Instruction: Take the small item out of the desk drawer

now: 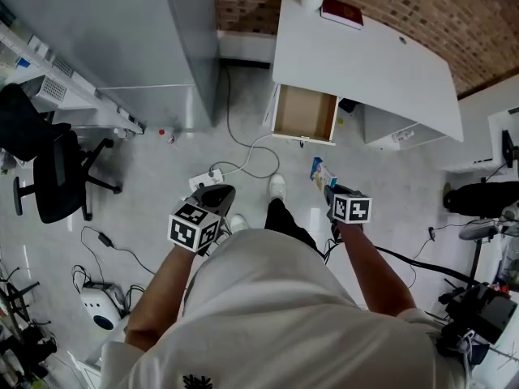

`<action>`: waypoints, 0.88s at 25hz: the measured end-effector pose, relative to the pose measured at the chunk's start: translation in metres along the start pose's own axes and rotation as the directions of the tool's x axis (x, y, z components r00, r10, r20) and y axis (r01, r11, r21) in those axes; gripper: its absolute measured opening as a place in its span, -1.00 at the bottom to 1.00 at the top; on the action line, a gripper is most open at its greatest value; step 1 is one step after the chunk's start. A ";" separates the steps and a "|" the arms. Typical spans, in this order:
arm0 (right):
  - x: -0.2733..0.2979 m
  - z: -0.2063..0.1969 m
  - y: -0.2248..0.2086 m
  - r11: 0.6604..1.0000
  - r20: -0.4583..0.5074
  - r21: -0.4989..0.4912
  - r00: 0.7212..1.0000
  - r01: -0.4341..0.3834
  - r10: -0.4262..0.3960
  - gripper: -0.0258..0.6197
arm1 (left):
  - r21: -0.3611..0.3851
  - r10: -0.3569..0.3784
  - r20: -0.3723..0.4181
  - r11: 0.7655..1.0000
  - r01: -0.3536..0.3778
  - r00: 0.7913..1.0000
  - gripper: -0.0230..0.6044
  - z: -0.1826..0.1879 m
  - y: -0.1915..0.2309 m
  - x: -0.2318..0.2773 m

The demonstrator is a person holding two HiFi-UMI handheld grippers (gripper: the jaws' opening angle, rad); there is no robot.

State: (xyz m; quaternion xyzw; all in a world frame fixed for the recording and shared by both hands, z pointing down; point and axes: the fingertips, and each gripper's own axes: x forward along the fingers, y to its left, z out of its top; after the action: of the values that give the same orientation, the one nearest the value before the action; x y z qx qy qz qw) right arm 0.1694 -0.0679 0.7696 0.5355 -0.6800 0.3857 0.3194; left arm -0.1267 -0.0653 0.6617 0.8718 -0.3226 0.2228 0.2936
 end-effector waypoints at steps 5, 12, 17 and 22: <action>-0.017 -0.018 0.015 1.000 0.001 -0.005 1.000 -0.011 0.011 -0.58 | -0.005 0.003 0.009 1.000 -0.003 1.000 -0.83 -0.013 -0.004 -0.013; -0.028 -0.041 0.032 1.000 -0.002 -0.002 1.000 -0.021 0.021 -0.58 | -0.009 0.000 0.020 1.000 0.000 1.000 -0.83 -0.029 -0.010 -0.021; -0.037 -0.051 0.038 1.000 0.001 -0.001 1.000 -0.026 0.026 -0.58 | 0.007 -0.004 0.011 1.000 0.004 1.000 -0.83 -0.038 -0.019 -0.025; -0.041 -0.059 0.043 1.000 0.006 0.000 1.000 -0.026 0.026 -0.58 | 0.009 -0.009 0.006 1.000 0.009 1.000 -0.83 -0.048 -0.022 -0.029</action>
State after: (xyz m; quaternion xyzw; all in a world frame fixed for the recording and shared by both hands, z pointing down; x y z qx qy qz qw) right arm 0.1378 0.0081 0.7564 0.5279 -0.6879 0.3880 0.3123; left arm -0.1408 -0.0081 0.6718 0.8752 -0.3187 0.2205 0.2897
